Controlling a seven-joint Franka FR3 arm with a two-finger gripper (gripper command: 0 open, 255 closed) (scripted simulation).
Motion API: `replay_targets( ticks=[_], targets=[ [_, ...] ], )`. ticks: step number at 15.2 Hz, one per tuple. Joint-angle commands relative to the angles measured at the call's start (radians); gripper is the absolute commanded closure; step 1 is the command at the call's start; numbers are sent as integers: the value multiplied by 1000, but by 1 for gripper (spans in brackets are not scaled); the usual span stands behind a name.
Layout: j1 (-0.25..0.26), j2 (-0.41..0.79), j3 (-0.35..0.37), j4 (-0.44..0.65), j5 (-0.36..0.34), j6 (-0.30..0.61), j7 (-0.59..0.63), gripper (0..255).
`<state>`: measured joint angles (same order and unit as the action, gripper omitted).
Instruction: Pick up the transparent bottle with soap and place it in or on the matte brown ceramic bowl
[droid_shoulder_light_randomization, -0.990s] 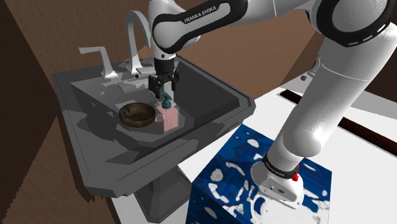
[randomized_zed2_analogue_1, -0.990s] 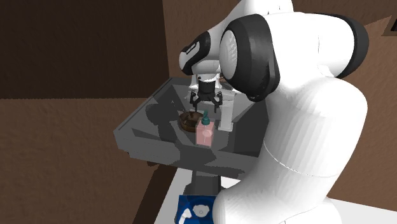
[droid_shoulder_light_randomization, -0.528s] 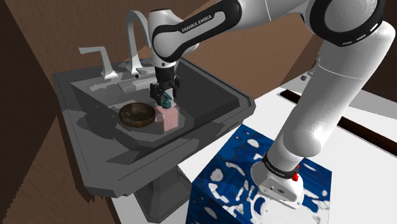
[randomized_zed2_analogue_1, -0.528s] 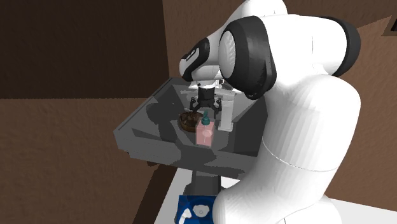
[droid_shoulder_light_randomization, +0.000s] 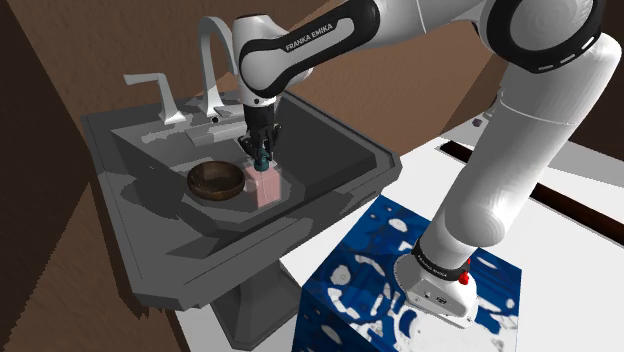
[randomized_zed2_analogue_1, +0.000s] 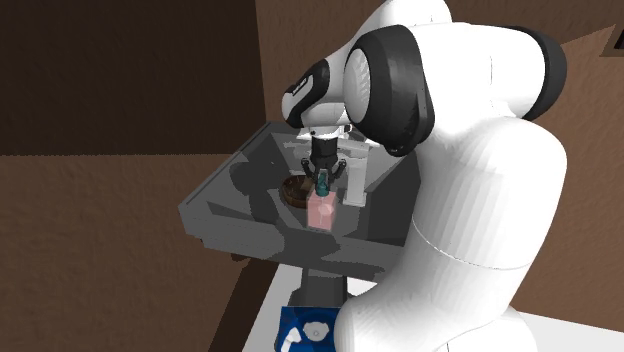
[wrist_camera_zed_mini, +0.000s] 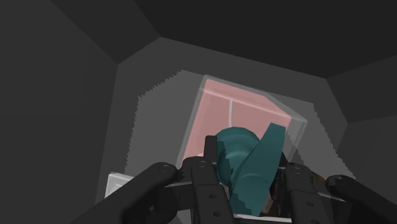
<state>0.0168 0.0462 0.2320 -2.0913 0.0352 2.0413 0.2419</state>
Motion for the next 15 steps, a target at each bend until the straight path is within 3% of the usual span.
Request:
replay_targets(
  ticks=[1, 15],
  targets=[
    [0, 0, 0, 0, 0, 0, 0, 255],
    [-2, -54, -2, 102, 11, -155, -4, 255]
  ],
)
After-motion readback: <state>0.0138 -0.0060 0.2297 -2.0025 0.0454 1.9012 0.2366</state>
